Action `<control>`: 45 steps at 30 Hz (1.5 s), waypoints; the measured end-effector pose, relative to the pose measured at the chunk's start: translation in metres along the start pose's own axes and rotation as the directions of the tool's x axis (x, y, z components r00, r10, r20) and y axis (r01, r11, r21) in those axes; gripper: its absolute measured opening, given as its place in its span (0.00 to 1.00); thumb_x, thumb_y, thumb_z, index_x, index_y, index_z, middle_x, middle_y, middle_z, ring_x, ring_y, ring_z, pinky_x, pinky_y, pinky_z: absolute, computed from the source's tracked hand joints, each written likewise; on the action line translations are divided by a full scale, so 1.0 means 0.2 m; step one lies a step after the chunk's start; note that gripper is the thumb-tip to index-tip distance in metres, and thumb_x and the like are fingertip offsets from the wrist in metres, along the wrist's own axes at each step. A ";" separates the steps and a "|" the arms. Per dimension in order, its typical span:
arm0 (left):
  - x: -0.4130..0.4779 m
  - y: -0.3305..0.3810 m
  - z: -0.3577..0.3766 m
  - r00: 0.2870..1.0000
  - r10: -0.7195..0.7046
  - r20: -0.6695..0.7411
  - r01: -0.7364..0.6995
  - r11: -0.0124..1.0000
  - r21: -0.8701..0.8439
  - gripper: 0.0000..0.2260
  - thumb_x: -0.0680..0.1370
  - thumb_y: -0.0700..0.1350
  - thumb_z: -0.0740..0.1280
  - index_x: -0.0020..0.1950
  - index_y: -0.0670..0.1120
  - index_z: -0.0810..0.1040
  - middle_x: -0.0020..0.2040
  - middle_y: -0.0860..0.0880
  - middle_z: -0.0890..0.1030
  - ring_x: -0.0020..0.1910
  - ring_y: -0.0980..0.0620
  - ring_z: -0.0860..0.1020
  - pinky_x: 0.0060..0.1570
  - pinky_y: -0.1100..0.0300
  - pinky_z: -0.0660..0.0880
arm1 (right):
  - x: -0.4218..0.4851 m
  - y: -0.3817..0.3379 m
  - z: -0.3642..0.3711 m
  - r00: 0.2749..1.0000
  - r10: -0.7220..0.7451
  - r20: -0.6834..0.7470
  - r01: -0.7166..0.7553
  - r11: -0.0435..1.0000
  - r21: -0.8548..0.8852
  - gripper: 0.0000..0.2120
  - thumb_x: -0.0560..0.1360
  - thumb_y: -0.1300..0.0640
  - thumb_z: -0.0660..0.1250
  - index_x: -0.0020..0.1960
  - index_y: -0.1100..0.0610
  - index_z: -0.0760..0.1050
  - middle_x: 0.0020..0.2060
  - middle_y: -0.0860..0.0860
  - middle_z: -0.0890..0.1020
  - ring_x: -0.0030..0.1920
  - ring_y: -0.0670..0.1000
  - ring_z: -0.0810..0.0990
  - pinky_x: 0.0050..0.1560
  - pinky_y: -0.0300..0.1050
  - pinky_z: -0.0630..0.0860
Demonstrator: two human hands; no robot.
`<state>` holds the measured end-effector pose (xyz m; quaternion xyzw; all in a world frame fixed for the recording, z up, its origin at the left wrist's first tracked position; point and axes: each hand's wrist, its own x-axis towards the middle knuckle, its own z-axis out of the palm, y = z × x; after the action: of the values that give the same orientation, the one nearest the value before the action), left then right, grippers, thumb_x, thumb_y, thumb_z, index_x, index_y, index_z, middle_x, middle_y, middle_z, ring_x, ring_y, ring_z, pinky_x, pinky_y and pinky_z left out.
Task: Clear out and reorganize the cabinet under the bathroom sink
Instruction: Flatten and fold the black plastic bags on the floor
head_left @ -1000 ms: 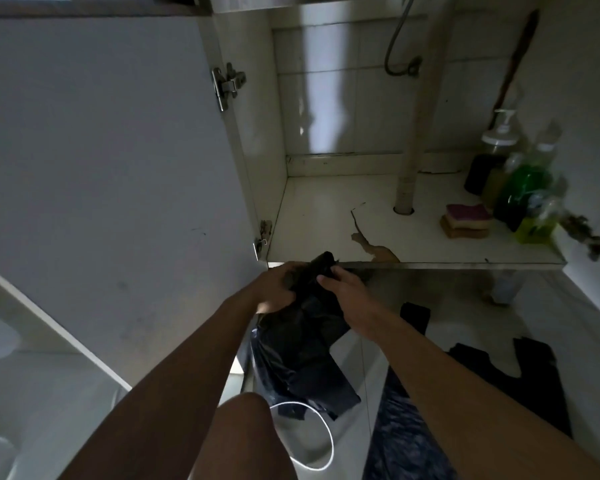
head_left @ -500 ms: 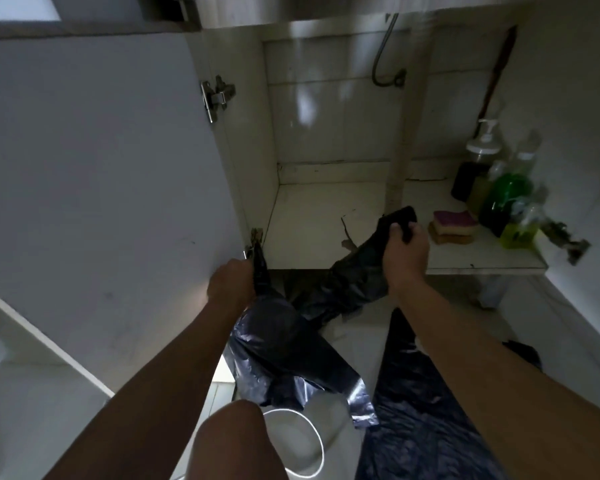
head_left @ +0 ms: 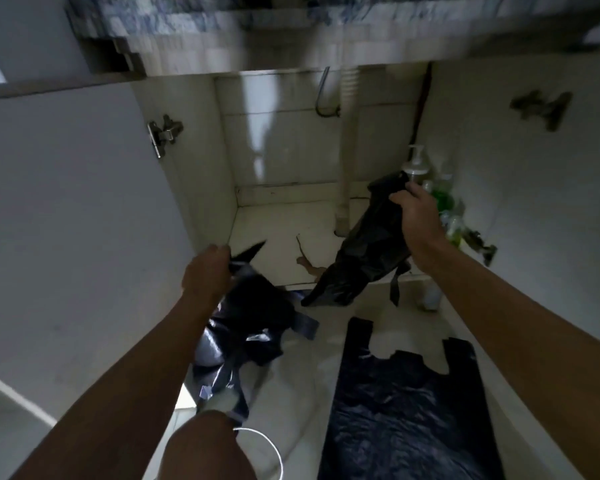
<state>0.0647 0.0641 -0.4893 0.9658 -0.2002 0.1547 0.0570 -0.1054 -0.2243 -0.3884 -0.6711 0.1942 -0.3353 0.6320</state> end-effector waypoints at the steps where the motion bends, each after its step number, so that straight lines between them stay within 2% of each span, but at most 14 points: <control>1: -0.02 0.01 0.05 0.985 -0.012 0.174 0.002 0.998 0.055 0.11 0.75 0.43 0.69 0.56 0.42 0.77 0.56 0.40 0.77 0.53 0.38 0.80 0.48 0.48 0.78 | -0.02 -0.02 -0.03 0.999 0.031 0.034 -0.032 0.999 0.033 0.15 0.80 0.61 0.61 0.65 0.66 0.74 0.48 0.53 0.76 0.51 0.55 0.76 0.50 0.44 0.69; 3: -0.06 0.03 0.13 0.852 -0.071 0.519 -0.033 0.982 0.188 0.16 0.74 0.46 0.69 0.60 0.44 0.78 0.61 0.43 0.78 0.59 0.43 0.79 0.54 0.52 0.78 | -0.05 -0.05 -0.09 0.989 0.093 0.112 -0.103 0.991 0.085 0.21 0.75 0.58 0.66 0.66 0.65 0.73 0.53 0.56 0.77 0.54 0.56 0.75 0.51 0.45 0.69; 5: -0.05 0.11 0.14 0.775 -0.056 0.629 -0.079 0.980 0.185 0.20 0.74 0.50 0.71 0.64 0.45 0.78 0.64 0.44 0.78 0.61 0.44 0.78 0.57 0.53 0.77 | -0.07 -0.06 -0.17 0.979 0.116 0.169 -0.131 0.988 0.083 0.26 0.67 0.55 0.65 0.62 0.67 0.75 0.54 0.61 0.78 0.55 0.59 0.75 0.53 0.48 0.69; 9: 0.01 0.45 -0.03 0.840 0.185 0.509 -0.023 0.951 -0.308 0.38 0.70 0.53 0.77 0.76 0.52 0.63 0.71 0.46 0.71 0.65 0.45 0.74 0.63 0.53 0.73 | -0.12 -0.05 -0.26 0.938 0.160 0.307 -0.163 0.987 -0.018 0.18 0.64 0.55 0.64 0.51 0.65 0.73 0.46 0.58 0.72 0.47 0.58 0.72 0.47 0.48 0.67; 13: 0.00 0.85 -0.23 0.820 0.518 0.243 -0.159 0.614 -0.773 0.56 0.64 0.48 0.82 0.80 0.57 0.47 0.74 0.50 0.62 0.67 0.52 0.67 0.65 0.53 0.71 | -0.18 -0.08 -0.31 0.874 0.082 0.478 -0.016 0.990 -0.142 0.07 0.65 0.58 0.62 0.41 0.59 0.68 0.37 0.56 0.68 0.37 0.55 0.65 0.41 0.47 0.66; 15: -0.01 0.99 -0.28 0.754 0.626 0.201 -0.234 0.541 -0.808 0.51 0.65 0.46 0.81 0.79 0.55 0.52 0.73 0.54 0.64 0.67 0.56 0.67 0.64 0.56 0.70 | -0.19 -0.11 -0.35 0.848 0.124 0.516 -0.041 0.985 -0.169 0.14 0.62 0.53 0.66 0.41 0.62 0.70 0.41 0.54 0.69 0.40 0.54 0.65 0.45 0.49 0.65; 18: -0.02 1.11 -0.27 0.677 0.702 0.222 -0.282 0.526 -0.803 0.22 0.73 0.44 0.75 0.65 0.47 0.75 0.58 0.51 0.80 0.55 0.54 0.78 0.56 0.57 0.73 | -0.19 -0.16 -0.43 0.816 0.115 0.566 0.029 0.971 -0.239 0.11 0.64 0.53 0.64 0.37 0.61 0.67 0.36 0.54 0.67 0.37 0.53 0.64 0.43 0.47 0.63; 21: 0.00 1.14 -0.25 0.728 0.645 0.233 -0.178 0.506 -0.844 0.13 0.73 0.51 0.74 0.53 0.46 0.83 0.47 0.46 0.84 0.47 0.51 0.82 0.51 0.55 0.75 | -0.16 -0.19 -0.56 0.867 0.142 0.478 0.032 0.941 -0.338 0.13 0.71 0.56 0.63 0.41 0.68 0.74 0.37 0.57 0.75 0.39 0.55 0.74 0.46 0.48 0.68; 23: 0.01 1.12 -0.26 0.793 0.570 0.217 -0.127 0.503 -0.855 0.14 0.70 0.55 0.74 0.53 0.51 0.84 0.48 0.51 0.85 0.50 0.54 0.82 0.53 0.55 0.78 | -0.13 -0.17 -0.64 0.929 0.106 0.354 0.058 0.905 -0.422 0.08 0.77 0.58 0.63 0.42 0.59 0.78 0.38 0.56 0.79 0.41 0.54 0.78 0.46 0.47 0.70; 27: 0.09 1.10 -0.37 0.882 0.464 0.082 -0.116 0.382 -0.917 0.07 0.77 0.46 0.71 0.49 0.42 0.82 0.45 0.49 0.84 0.42 0.61 0.81 0.42 0.70 0.74 | -0.10 -0.09 -0.82 0.996 -0.035 0.080 0.074 0.814 -0.576 0.07 0.79 0.49 0.65 0.48 0.52 0.78 0.43 0.51 0.82 0.44 0.51 0.80 0.44 0.46 0.75; 33: 0.15 1.15 -0.49 0.823 0.554 0.124 -0.220 0.513 -0.830 0.03 0.77 0.44 0.70 0.49 0.45 0.82 0.45 0.48 0.84 0.44 0.54 0.83 0.45 0.59 0.77 | -0.09 -0.04 -0.89 0.984 -0.102 -0.148 0.006 0.843 -0.538 0.09 0.80 0.52 0.63 0.52 0.58 0.74 0.46 0.53 0.80 0.48 0.54 0.79 0.49 0.50 0.76; 38: 0.07 1.16 -0.54 0.465 0.624 0.628 -0.125 0.749 -0.651 0.12 0.76 0.51 0.72 0.58 0.51 0.79 0.50 0.51 0.85 0.46 0.55 0.85 0.42 0.59 0.78 | -0.08 -0.09 -0.85 0.984 -0.170 -0.048 0.120 0.840 -0.529 0.05 0.80 0.53 0.63 0.49 0.54 0.73 0.41 0.50 0.80 0.42 0.52 0.80 0.39 0.44 0.74; 42: 0.03 1.21 -0.44 0.637 0.571 0.517 -0.148 0.750 -0.645 0.44 0.61 0.69 0.77 0.71 0.56 0.64 0.62 0.55 0.74 0.60 0.53 0.75 0.60 0.54 0.74 | -0.08 -0.19 -0.76 0.965 -0.254 0.072 0.249 0.783 -0.569 0.07 0.81 0.52 0.62 0.47 0.55 0.71 0.36 0.48 0.78 0.35 0.46 0.77 0.34 0.40 0.69; 45: -0.07 1.26 -0.33 0.629 0.620 0.468 -0.056 0.637 -0.769 0.42 0.64 0.64 0.78 0.72 0.54 0.66 0.65 0.58 0.75 0.63 0.54 0.74 0.65 0.56 0.71 | -0.06 -0.29 -0.70 0.947 -0.316 0.056 0.289 0.765 -0.575 0.09 0.81 0.51 0.62 0.47 0.56 0.71 0.36 0.52 0.79 0.36 0.50 0.78 0.36 0.43 0.71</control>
<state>-0.0673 -0.1499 -0.4187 0.7898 -0.4425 -0.3011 0.2997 -0.2208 -0.3079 -0.3366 -0.8454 0.1898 -0.3726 0.3323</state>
